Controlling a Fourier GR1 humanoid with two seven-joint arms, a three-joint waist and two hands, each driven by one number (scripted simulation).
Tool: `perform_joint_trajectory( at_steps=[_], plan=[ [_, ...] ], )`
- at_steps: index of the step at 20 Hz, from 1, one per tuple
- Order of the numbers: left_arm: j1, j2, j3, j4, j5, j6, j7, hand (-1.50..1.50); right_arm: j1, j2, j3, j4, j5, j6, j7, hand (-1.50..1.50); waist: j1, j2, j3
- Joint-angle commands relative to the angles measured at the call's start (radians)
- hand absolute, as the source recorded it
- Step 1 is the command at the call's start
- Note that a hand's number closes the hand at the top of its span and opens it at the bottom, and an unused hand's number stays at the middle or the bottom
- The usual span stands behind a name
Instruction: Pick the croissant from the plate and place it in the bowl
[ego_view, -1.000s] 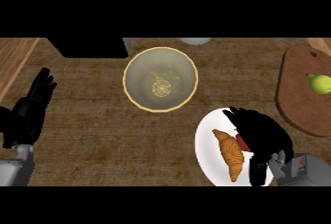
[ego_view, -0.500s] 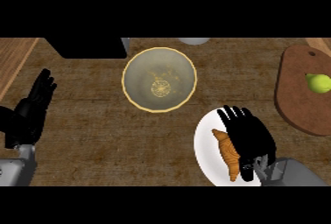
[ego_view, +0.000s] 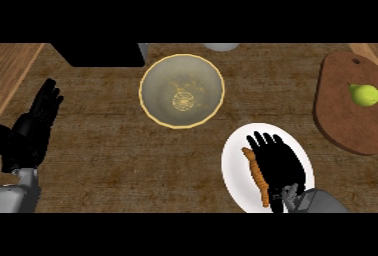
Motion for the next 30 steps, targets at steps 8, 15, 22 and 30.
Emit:
perform_joint_trajectory(
  at_steps=[8, 15, 22, 30],
  plan=[
    [-0.047, -0.060, 0.058, 0.066, -0.063, -0.045, -0.034, 0.00, 0.067, 0.042, -0.103, 0.049, 0.142, -0.016, -0.131, -1.50, -0.003, 0.000, 0.000],
    [-0.062, -0.080, 0.074, 0.094, -0.065, -0.067, -0.024, 0.00, -0.002, 0.140, -0.143, 0.273, 0.153, -0.034, -0.220, 1.50, -0.001, 0.002, 0.000],
    [-0.006, -0.070, 0.065, -0.084, -0.077, -0.065, 0.085, 0.00, -0.006, 0.166, -0.132, 0.313, 0.196, -0.116, -0.313, 1.50, 0.003, 0.000, 0.000],
    [-0.073, -0.096, 0.030, 0.007, -0.085, -0.103, 0.010, 0.00, -0.192, 0.418, -0.065, 0.391, 0.113, -0.198, 0.014, 1.50, 0.083, 0.020, 0.003]
  ],
)
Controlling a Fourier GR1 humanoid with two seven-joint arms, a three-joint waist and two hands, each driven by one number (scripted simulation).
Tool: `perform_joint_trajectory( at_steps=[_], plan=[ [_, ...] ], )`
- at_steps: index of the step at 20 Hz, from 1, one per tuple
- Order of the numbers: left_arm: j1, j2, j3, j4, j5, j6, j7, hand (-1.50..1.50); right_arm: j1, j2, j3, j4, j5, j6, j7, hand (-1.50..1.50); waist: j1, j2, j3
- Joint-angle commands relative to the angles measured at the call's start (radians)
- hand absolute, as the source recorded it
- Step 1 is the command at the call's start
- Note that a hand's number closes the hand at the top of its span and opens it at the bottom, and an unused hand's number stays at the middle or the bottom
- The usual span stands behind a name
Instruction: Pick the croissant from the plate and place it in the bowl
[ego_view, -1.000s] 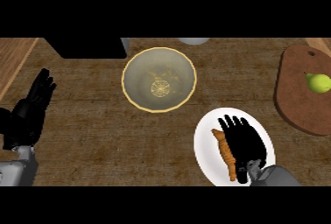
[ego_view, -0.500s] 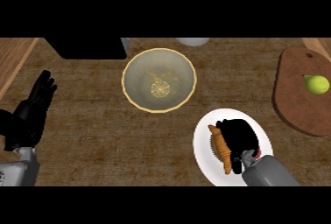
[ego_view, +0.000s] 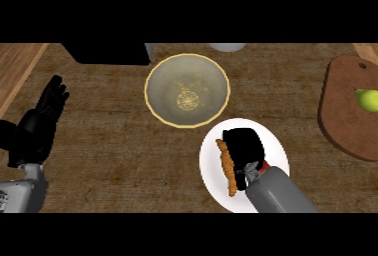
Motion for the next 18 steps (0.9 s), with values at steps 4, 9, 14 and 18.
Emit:
perform_joint_trajectory(
  at_steps=[4, 9, 14, 18],
  plan=[
    [-0.054, -0.022, -0.051, 0.009, -0.005, -0.025, 0.001, 0.00, -0.197, 0.119, 0.032, 0.065, -0.131, -0.166, 0.287, 1.50, 0.116, 0.031, 0.010],
    [-0.075, -0.046, -0.093, 0.036, -0.031, -0.026, -0.005, 0.00, -0.394, 0.121, 0.101, 0.113, -0.201, -0.279, 0.465, 1.50, 0.139, 0.027, 0.007],
    [-0.112, -0.044, -0.078, 0.059, -0.037, -0.011, 0.007, 0.00, -0.605, 0.122, 0.165, 0.124, -0.149, -0.359, 0.643, 1.50, 0.124, 0.011, 0.004],
    [-0.090, -0.045, -0.078, 0.076, -0.035, -0.018, -0.007, 0.00, -0.749, 0.122, 0.165, 0.126, -0.053, -0.424, 0.741, 1.50, 0.105, 0.003, 0.002]
  ],
)
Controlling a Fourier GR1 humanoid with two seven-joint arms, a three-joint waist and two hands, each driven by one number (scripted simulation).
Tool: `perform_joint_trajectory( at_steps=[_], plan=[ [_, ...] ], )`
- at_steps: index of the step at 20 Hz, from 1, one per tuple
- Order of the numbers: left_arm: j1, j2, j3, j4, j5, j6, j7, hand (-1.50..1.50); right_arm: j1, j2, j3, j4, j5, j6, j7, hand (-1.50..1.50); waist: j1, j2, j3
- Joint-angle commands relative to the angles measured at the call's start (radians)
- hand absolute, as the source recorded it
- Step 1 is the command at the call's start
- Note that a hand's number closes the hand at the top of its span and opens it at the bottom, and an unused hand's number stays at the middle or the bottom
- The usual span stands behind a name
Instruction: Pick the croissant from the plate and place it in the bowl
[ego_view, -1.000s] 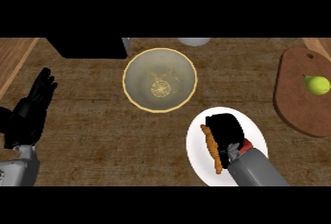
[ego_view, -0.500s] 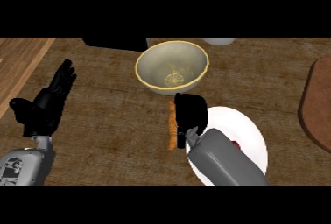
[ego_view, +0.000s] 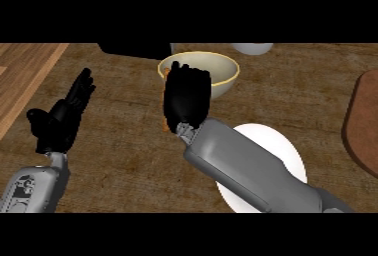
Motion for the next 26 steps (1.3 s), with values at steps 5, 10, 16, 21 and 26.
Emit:
perform_joint_trajectory(
  at_steps=[5, 10, 16, 21, 26],
  plan=[
    [-0.005, 0.021, 0.031, 0.007, 0.010, -0.004, -0.001, 0.00, -0.253, 0.011, -0.015, 0.037, 0.070, -0.150, 0.299, 1.50, -0.025, -0.007, 0.000],
    [0.008, 0.022, 0.043, 0.022, 0.008, 0.002, -0.005, 0.00, -0.332, 0.010, -0.056, 0.107, 0.050, -0.171, 0.340, 1.50, -0.046, -0.002, 0.000],
    [0.002, 0.017, 0.046, 0.008, -0.003, 0.021, 0.007, 0.00, -0.321, 0.010, -0.068, 0.142, 0.005, -0.294, 0.304, 1.50, -0.070, -0.001, 0.002],
    [0.025, 0.013, 0.057, -0.013, 0.001, 0.029, 0.001, 0.00, -0.240, 0.011, -0.137, 0.303, 0.027, -0.450, 0.125, 1.50, -0.087, 0.007, 0.003],
    [0.021, 0.078, 0.125, 0.018, 0.048, -0.029, -0.012, 0.00, -0.227, 0.011, -0.163, 0.388, -0.001, -0.528, 0.043, 1.50, -0.097, 0.006, 0.003]
  ],
)
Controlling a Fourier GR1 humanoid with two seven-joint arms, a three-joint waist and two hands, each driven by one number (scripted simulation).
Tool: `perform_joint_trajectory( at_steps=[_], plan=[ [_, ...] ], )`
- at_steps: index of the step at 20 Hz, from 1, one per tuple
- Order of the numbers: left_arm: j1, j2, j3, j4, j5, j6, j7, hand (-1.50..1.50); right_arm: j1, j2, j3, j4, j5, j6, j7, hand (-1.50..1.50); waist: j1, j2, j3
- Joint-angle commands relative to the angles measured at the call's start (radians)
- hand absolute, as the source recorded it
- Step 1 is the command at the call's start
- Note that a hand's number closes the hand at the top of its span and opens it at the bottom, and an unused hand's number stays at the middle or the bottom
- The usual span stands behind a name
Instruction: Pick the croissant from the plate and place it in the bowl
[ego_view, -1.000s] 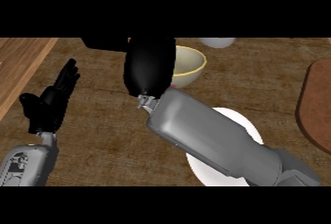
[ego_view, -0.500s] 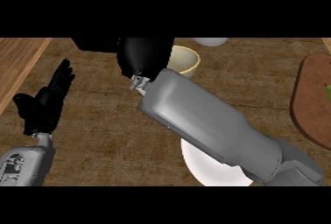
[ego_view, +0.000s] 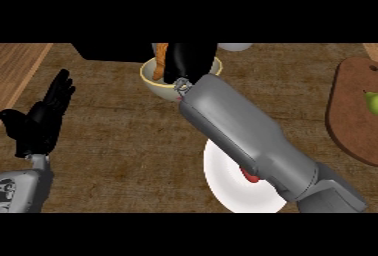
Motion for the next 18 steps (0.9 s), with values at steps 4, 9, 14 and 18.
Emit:
perform_joint_trajectory(
  at_steps=[4, 9, 14, 18],
  plan=[
    [0.058, -0.032, -0.011, -0.025, -0.011, 0.014, -0.038, 0.00, -0.017, 0.010, -0.116, 0.237, -0.021, -0.246, -0.073, 1.50, -0.004, 0.004, 0.001],
    [0.026, -0.054, -0.036, -0.035, -0.029, 0.033, -0.005, 0.00, 0.037, 0.010, -0.147, 0.355, -0.133, -0.087, -0.011, 1.50, -0.002, 0.004, 0.001],
    [0.072, -0.041, -0.004, -0.028, -0.025, 0.027, -0.036, 0.00, 0.062, 0.004, -0.266, 0.425, -0.233, -0.105, -0.272, -1.50, -0.025, 0.001, 0.002],
    [0.008, 0.005, 0.024, -0.042, 0.003, -0.010, 0.018, 0.00, 0.169, 0.010, -0.261, 0.339, -0.305, -0.285, -0.415, -1.50, -0.021, 0.003, 0.003]
  ],
)
